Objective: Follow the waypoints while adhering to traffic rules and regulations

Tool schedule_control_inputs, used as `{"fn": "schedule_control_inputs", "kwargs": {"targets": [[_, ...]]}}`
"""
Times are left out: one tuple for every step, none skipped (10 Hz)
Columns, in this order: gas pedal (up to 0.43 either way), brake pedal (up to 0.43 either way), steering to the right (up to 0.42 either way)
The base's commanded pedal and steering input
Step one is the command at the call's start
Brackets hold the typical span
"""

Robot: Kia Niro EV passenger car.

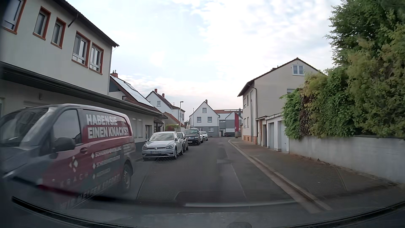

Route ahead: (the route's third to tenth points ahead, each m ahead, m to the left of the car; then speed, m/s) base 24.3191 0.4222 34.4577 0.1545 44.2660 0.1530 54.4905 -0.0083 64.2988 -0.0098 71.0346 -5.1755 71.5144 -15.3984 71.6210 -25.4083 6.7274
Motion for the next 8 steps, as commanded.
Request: {"fn": "schedule_control_inputs", "kwargs": {"targets": [[0.248,0.000,-0.007],[0.248,0.000,-0.007],[0.240,0.000,-0.005],[0.197,0.000,-0.005],[0.177,0.000,-0.004],[0.150,0.000,-0.004],[0.138,0.000,-0.004],[0.118,0.000,-0.004]]}}
